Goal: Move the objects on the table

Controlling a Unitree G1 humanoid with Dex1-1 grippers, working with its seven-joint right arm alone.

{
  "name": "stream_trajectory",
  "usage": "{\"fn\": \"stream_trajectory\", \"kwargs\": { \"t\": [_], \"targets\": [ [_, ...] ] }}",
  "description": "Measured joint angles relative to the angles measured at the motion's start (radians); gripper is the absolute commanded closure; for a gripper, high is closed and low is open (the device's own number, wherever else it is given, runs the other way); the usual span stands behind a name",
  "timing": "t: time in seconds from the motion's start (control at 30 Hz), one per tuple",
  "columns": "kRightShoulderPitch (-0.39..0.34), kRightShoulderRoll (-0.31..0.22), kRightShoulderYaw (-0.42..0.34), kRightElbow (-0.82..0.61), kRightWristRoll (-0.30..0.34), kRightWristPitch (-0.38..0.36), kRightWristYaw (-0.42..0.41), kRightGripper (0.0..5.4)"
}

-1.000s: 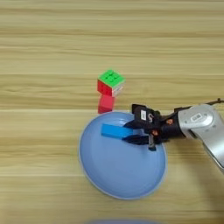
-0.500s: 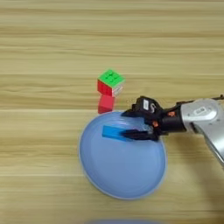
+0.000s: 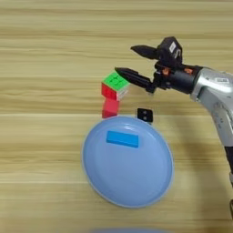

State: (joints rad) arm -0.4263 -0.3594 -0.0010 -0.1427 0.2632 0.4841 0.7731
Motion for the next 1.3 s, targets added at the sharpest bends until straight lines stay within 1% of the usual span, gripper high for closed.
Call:
{"fn": "stream_trajectory", "kwargs": {
  "t": [0.1,0.2,0.3,0.37,0.43,0.57,0.7,0.83,0.97,1.1,1.3],
  "targets": [
    [-0.017,0.030,0.004,0.035,-0.049,0.002,-0.104,0.33],
    [-0.025,0.057,0.023,0.068,-0.084,0.007,-0.169,0.05],
    [-0.027,0.094,0.060,0.122,-0.121,0.029,-0.225,0.05],
    [-0.028,0.101,0.073,0.142,-0.127,0.029,-0.241,0.05],
    [-0.032,0.108,0.079,0.166,-0.139,0.026,-0.249,0.05],
    [-0.050,0.137,0.085,0.246,-0.147,0.016,-0.267,0.05],
    [-0.088,0.157,0.089,0.320,-0.163,-0.007,-0.289,0.05],
    [-0.118,0.164,0.090,0.395,-0.182,-0.018,-0.306,0.05],
    [-0.138,0.167,0.100,0.487,-0.197,-0.024,-0.299,0.05],
    [-0.158,0.168,0.120,0.547,-0.210,-0.037,-0.280,0.05],
    [-0.178,0.170,0.128,0.579,-0.218,-0.044,-0.244,0.05]
  ]
}}
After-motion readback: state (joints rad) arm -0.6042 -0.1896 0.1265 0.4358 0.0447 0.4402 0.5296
